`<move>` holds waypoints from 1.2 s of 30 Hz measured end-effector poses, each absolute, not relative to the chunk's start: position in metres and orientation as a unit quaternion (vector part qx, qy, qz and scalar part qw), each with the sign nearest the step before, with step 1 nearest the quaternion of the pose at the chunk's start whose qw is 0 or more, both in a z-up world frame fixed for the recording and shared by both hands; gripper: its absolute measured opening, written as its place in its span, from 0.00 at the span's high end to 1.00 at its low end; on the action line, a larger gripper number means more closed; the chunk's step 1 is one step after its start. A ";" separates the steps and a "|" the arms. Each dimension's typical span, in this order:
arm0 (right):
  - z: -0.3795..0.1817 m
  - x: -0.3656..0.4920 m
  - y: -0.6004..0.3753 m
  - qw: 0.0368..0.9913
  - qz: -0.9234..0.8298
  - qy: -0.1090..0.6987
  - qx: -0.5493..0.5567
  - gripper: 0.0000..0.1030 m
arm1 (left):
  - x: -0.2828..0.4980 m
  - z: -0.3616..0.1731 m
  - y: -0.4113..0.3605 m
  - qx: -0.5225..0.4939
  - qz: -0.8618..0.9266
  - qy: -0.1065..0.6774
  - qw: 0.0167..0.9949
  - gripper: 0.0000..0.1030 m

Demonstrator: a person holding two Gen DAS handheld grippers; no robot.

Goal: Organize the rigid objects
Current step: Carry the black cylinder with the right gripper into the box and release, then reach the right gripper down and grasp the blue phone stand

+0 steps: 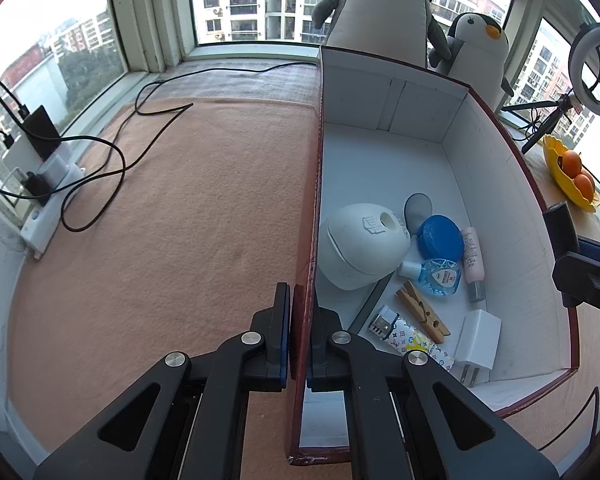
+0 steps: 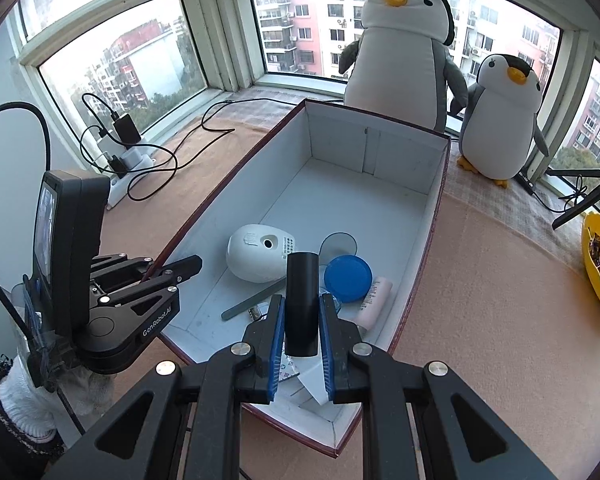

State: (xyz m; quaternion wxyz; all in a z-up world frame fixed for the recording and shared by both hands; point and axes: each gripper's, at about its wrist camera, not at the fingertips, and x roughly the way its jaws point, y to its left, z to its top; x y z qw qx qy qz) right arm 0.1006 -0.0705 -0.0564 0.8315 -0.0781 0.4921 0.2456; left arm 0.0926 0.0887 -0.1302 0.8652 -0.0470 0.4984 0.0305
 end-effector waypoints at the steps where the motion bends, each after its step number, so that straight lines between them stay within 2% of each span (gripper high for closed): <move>1: -0.056 0.100 -0.070 0.832 0.246 0.492 -0.078 0.85 | 0.093 -0.130 0.089 -0.047 0.031 0.498 0.865 0.96; 5: -0.055 0.100 -0.070 0.833 0.248 0.489 -0.077 0.83 | 0.092 -0.131 0.089 -0.046 0.032 0.499 0.865 0.96; 9: -0.053 0.098 -0.072 0.836 0.251 0.482 -0.075 0.55 | 0.092 -0.131 0.089 -0.046 0.032 0.499 0.865 0.96; 16: -0.048 0.097 -0.070 0.843 0.251 0.469 -0.081 0.39 | 0.092 -0.131 0.090 -0.046 0.031 0.500 0.864 0.96; 25: -0.044 0.094 -0.088 0.847 0.244 0.466 -0.070 0.38 | 0.092 -0.131 0.090 -0.047 0.031 0.501 0.863 0.96; 36: -0.045 0.092 -0.157 0.858 0.196 0.472 -0.044 0.38 | 0.093 -0.130 0.090 -0.046 0.032 0.504 0.862 0.96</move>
